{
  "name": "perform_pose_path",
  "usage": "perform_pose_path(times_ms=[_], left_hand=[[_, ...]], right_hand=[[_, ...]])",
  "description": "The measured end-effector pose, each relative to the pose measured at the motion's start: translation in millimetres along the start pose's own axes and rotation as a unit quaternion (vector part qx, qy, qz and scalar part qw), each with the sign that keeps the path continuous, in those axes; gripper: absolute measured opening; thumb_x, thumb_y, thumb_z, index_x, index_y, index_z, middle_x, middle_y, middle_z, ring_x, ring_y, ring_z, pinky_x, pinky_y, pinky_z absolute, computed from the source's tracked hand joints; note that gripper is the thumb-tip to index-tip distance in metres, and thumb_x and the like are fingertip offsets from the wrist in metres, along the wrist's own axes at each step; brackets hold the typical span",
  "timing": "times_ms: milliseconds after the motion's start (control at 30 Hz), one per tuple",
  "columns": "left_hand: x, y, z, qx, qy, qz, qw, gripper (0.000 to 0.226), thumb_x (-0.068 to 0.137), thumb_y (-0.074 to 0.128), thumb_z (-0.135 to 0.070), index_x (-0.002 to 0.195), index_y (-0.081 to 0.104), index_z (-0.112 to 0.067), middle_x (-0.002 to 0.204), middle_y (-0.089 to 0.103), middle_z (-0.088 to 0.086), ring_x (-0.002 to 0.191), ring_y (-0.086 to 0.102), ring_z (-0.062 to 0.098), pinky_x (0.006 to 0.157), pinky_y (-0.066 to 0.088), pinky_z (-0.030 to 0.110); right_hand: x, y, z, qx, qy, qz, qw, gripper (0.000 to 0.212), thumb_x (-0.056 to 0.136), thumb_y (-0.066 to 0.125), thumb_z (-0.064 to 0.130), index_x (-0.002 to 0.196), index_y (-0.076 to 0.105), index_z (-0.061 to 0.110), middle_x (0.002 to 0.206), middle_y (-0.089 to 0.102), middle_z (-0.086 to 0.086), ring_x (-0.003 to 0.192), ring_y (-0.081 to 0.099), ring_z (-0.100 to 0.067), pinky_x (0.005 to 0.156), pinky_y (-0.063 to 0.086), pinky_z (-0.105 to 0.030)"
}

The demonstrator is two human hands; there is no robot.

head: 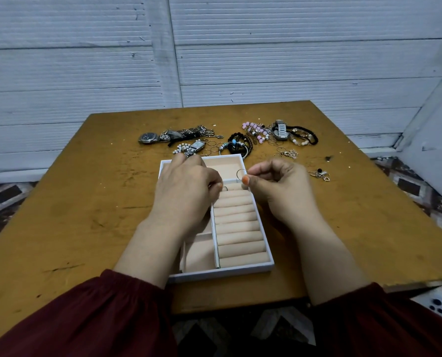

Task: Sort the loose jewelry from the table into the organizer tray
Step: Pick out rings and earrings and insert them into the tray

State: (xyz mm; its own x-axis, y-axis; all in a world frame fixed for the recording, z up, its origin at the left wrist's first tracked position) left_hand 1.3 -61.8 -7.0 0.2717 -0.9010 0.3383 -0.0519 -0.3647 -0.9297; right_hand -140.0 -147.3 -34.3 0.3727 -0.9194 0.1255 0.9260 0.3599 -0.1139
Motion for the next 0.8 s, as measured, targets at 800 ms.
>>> perform_pose_path(times_ms=[800], left_hand=[[-4, -4, 17, -0.189, -0.094, -0.088, 0.974, 0.013, 0.089, 0.062, -0.030, 0.096, 0.073, -0.029, 0.087, 0.055, -0.003, 0.095, 0.048, 0.023, 0.076, 0.036, 0.034]], right_hand=[[8, -9, 15, -0.330, -0.099, 0.049, 0.937, 0.008, 0.076, 0.076, 0.026, 0.076, 0.069, 0.031, 0.076, 0.066, 0.015, 0.068, 0.055, -0.001, 0.068, 0.051, -0.032]])
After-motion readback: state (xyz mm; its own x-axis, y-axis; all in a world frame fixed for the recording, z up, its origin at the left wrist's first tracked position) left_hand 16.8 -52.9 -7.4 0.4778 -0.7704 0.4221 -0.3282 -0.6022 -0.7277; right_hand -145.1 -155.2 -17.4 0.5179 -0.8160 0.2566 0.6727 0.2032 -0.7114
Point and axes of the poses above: each hand's wrist, its own x-axis towards the middle knuckle, its own y-axis out of the palm, z = x × y, the point moved 1 cm from there along x, towards the middle knuckle
